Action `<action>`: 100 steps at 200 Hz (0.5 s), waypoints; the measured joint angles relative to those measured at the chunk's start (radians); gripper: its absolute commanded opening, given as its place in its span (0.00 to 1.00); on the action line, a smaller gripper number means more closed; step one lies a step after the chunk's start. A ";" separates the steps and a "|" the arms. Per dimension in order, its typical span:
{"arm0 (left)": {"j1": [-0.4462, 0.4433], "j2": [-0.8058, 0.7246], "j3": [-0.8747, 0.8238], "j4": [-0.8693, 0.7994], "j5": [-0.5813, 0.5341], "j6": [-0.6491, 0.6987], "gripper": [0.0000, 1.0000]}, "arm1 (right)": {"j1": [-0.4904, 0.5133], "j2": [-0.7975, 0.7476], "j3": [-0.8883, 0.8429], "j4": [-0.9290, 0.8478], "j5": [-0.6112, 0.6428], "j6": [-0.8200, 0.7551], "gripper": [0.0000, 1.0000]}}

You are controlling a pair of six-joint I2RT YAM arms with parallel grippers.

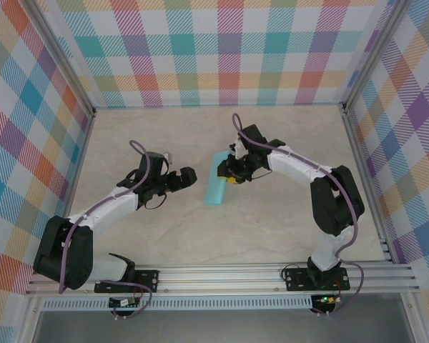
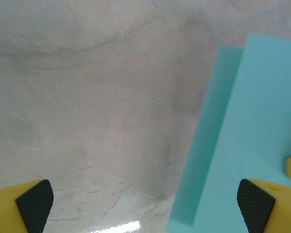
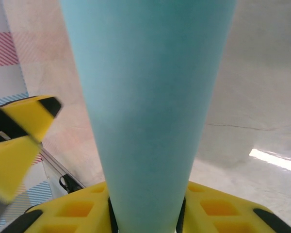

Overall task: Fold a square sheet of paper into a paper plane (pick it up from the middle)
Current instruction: Fold the square sheet of paper in half at the center of the table.

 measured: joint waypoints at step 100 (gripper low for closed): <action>-0.104 0.109 0.037 0.014 0.023 -0.032 0.91 | -0.122 0.043 -0.129 0.023 -0.001 -0.055 0.62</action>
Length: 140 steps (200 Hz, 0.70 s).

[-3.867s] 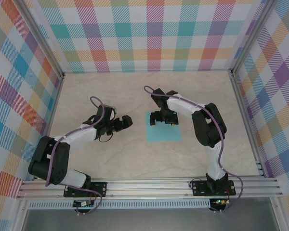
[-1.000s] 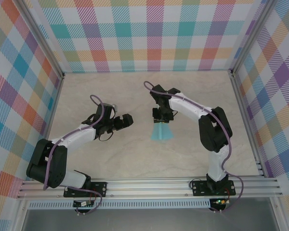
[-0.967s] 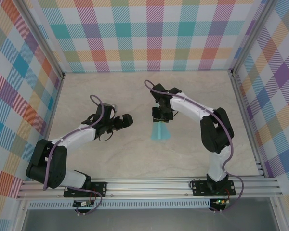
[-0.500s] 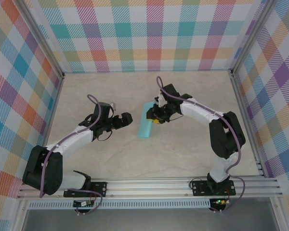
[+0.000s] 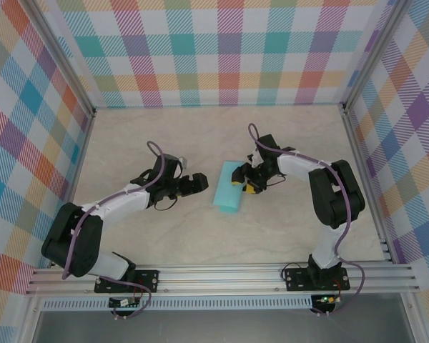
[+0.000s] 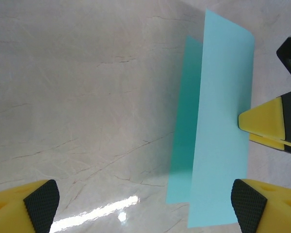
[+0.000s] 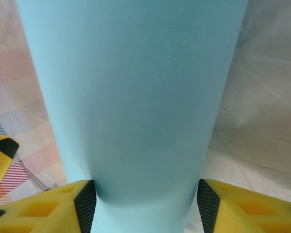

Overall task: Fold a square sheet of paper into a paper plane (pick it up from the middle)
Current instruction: Fold the square sheet of paper in half at the center of the table.

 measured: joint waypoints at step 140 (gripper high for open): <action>-0.032 0.112 0.064 0.063 0.014 -0.050 0.80 | 0.000 0.010 0.009 -0.121 0.207 -0.006 0.66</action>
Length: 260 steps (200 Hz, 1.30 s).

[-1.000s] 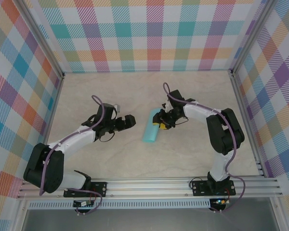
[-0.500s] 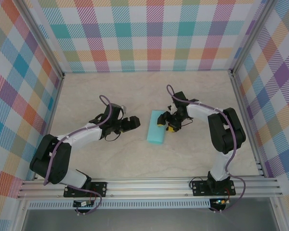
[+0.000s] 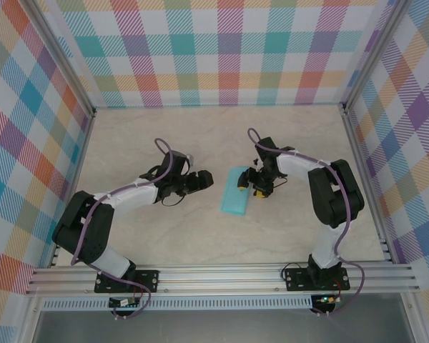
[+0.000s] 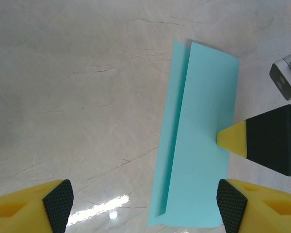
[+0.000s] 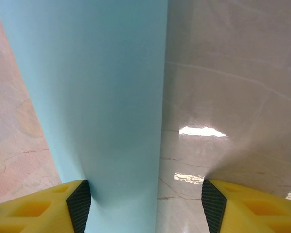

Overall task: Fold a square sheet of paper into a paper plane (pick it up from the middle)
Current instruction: Fold the square sheet of paper in half at the center of the table, then hold the square sheet of paper at the center of the table.

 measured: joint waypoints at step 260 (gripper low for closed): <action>-0.002 0.026 0.011 0.011 0.000 0.000 0.74 | 0.063 0.112 0.184 -0.192 0.127 0.023 0.80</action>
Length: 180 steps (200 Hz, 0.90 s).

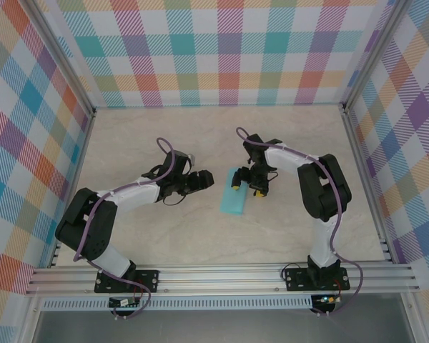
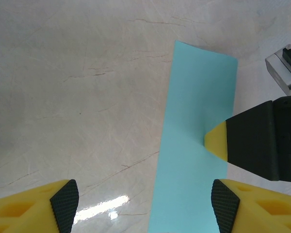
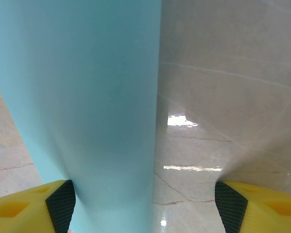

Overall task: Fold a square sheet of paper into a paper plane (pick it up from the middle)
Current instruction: Hold the square sheet of paper at the center of the table.

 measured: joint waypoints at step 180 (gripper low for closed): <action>-0.047 0.213 0.168 0.031 0.098 -0.047 0.00 | 0.006 0.013 0.012 -0.015 0.025 0.003 0.79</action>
